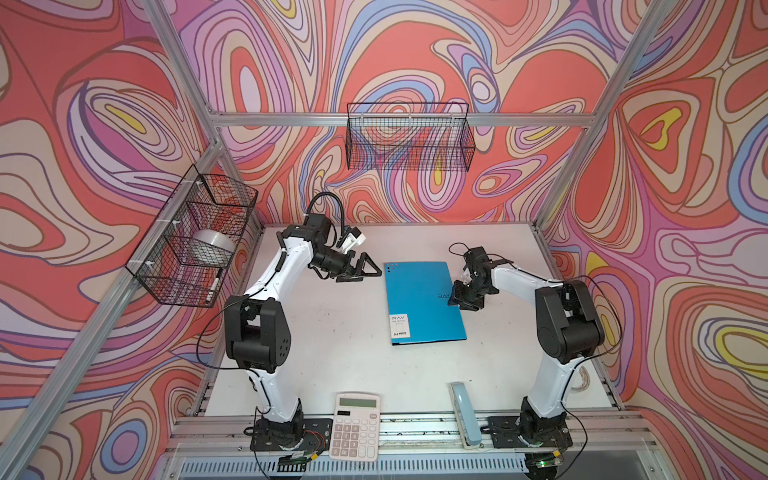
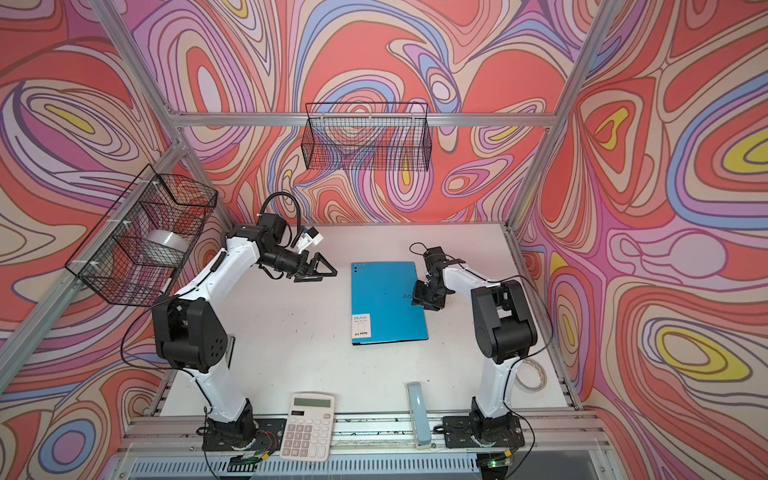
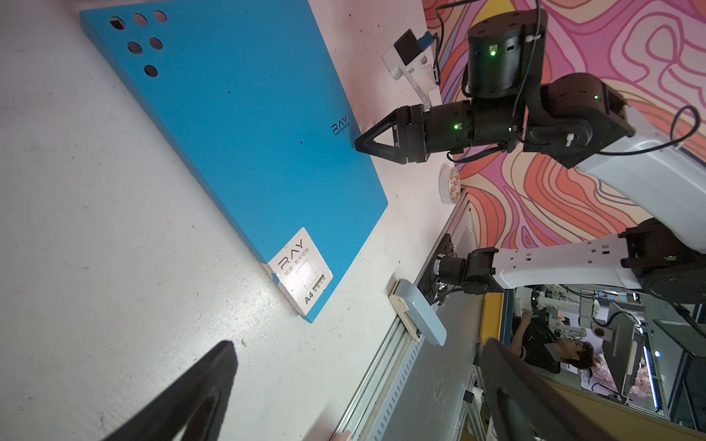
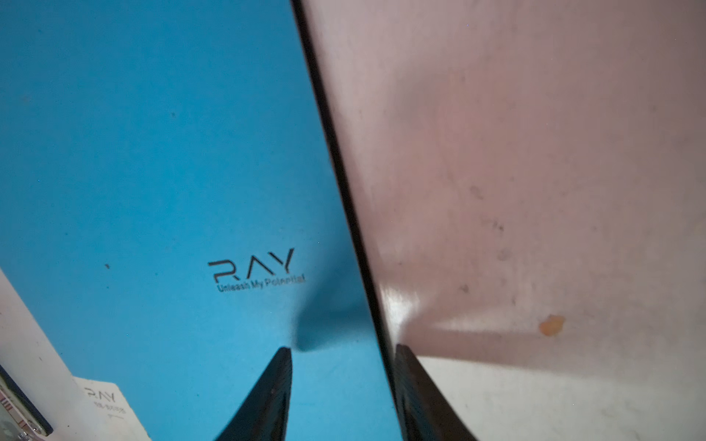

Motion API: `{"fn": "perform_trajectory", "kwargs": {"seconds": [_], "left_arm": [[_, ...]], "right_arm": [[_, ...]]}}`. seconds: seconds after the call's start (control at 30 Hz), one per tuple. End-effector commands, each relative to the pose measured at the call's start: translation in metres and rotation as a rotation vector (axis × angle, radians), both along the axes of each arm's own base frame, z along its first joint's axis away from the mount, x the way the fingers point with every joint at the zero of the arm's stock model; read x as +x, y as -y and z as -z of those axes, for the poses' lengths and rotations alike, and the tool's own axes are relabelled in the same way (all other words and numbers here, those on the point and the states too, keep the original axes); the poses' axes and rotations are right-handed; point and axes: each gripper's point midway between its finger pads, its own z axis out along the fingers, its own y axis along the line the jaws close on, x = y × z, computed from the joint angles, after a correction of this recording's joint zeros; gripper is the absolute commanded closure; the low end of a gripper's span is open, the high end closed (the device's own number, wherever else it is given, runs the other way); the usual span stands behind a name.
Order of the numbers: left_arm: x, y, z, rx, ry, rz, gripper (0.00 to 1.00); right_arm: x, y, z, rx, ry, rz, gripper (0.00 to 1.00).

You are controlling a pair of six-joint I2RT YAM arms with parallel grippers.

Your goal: Put the files into the folder

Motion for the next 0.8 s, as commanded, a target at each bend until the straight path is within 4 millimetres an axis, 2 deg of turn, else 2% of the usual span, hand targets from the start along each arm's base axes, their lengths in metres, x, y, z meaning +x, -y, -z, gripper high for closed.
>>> {"fn": "perform_trajectory", "kwargs": {"seconds": [0.0,0.3,0.5,0.77], "left_arm": [[-0.01,-0.005,-0.002,0.002,0.007,0.015,0.0],[-0.008,-0.011,0.005,-0.016,-0.01,0.006,0.0],[-0.007,-0.016,0.012,-0.003,-0.025,0.005,0.0],[-0.008,-0.021,0.014,0.003,-0.028,-0.006,0.0]], "right_arm": [[0.004,0.002,0.008,-0.003,0.005,0.007,0.54],[0.005,-0.021,0.01,0.114,-0.002,-0.051,0.54],[0.006,-0.026,0.015,0.121,-0.006,-0.069,0.54],[0.011,-0.058,0.023,0.099,-0.015,-0.141,0.54]]}}
